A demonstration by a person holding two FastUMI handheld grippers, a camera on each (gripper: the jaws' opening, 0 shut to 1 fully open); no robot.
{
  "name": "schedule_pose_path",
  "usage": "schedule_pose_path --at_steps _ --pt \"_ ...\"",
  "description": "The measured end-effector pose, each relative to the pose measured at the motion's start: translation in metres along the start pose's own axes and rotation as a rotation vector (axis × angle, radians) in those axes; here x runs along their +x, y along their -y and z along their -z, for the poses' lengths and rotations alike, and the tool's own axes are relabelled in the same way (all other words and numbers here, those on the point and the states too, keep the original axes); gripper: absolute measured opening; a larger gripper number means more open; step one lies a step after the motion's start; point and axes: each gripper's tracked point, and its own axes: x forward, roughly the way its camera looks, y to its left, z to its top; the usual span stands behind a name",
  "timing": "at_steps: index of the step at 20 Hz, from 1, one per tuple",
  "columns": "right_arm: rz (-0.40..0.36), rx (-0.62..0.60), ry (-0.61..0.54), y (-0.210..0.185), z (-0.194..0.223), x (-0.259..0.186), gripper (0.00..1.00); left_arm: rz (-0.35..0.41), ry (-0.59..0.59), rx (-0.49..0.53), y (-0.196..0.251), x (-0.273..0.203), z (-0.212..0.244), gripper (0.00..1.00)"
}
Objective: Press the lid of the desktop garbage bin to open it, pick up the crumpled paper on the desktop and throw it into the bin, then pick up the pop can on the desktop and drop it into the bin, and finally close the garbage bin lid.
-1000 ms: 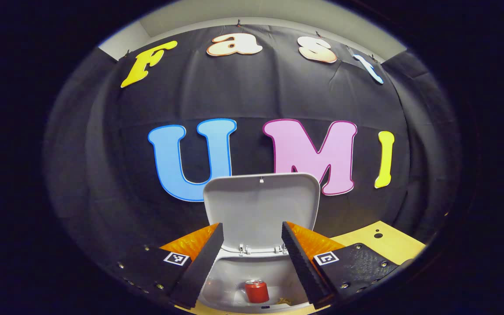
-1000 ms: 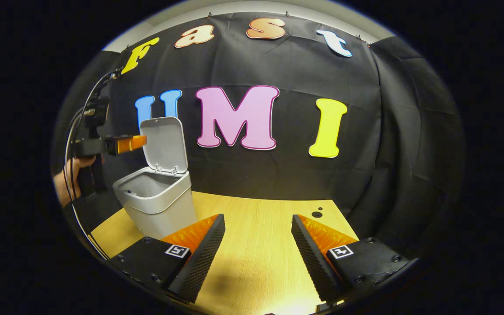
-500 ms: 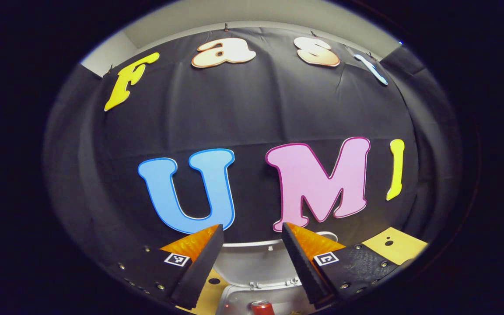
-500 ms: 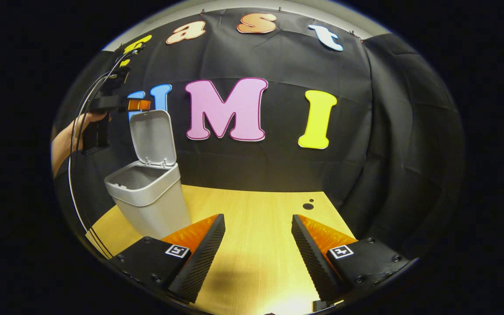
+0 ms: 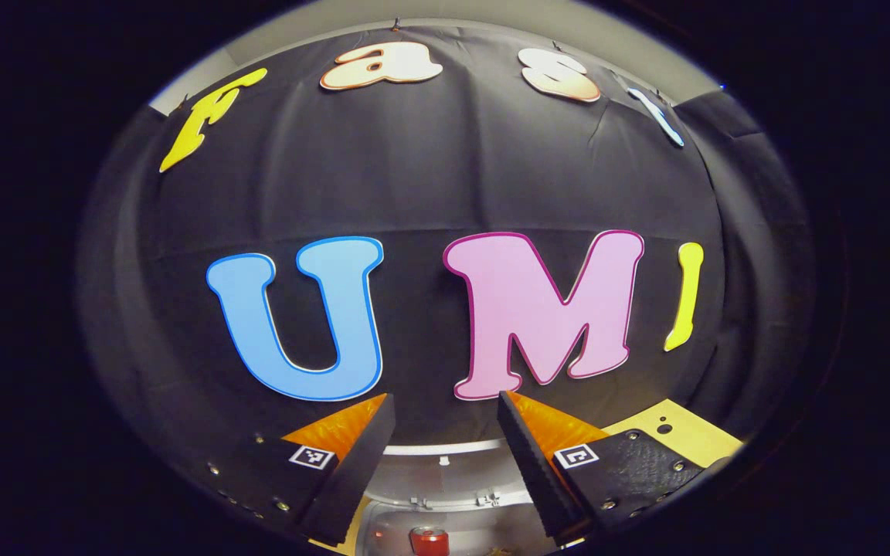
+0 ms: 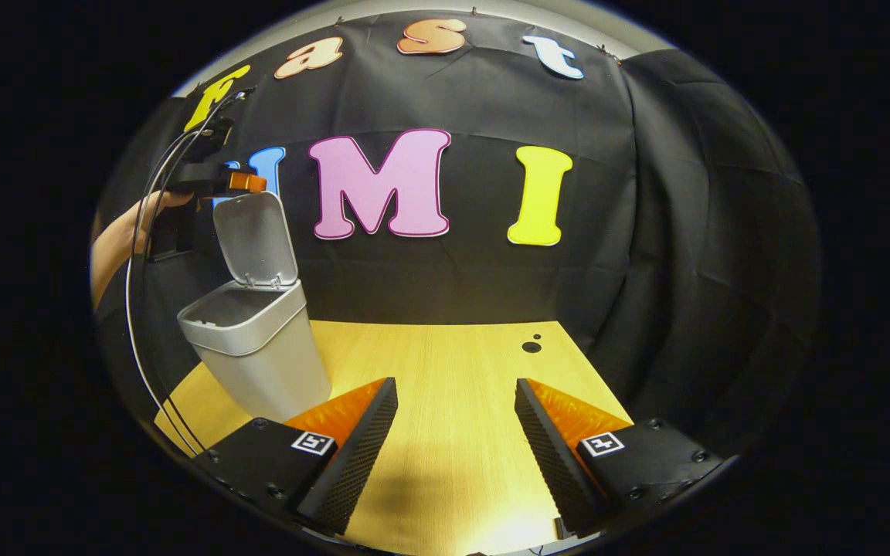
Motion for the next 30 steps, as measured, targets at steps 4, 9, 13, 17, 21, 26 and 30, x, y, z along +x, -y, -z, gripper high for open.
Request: schedule_pose_path --at_steps 4,9,13,17,21,26,30 --pt "-0.022 -0.040 0.022 -0.007 -0.004 -0.005 0.99 0.002 -0.037 -0.049 0.000 -0.033 0.020 0.89" --pt "-0.052 -0.029 0.050 -0.020 -0.011 -0.010 0.99 -0.015 -0.085 -0.090 0.004 -0.074 0.062 0.89" --pt "-0.078 -0.051 0.036 -0.027 -0.004 -0.017 0.99 -0.021 -0.071 -0.093 0.008 -0.095 0.089 0.89" --pt "-0.088 -0.068 0.028 -0.032 0.001 -0.026 0.99 -0.023 -0.103 -0.073 0.017 -0.115 0.127 0.89" --pt "-0.090 -0.072 0.018 -0.029 0.011 -0.038 0.99 -0.021 -0.085 -0.042 0.020 -0.126 0.149 0.89" --pt "-0.077 -0.057 0.003 -0.020 0.019 -0.046 0.99 -0.021 -0.160 -0.065 0.021 -0.131 0.182 0.89" --pt "-0.074 -0.046 0.000 -0.014 0.024 -0.050 0.99 -0.019 -0.155 -0.039 0.023 -0.133 0.188 0.90"
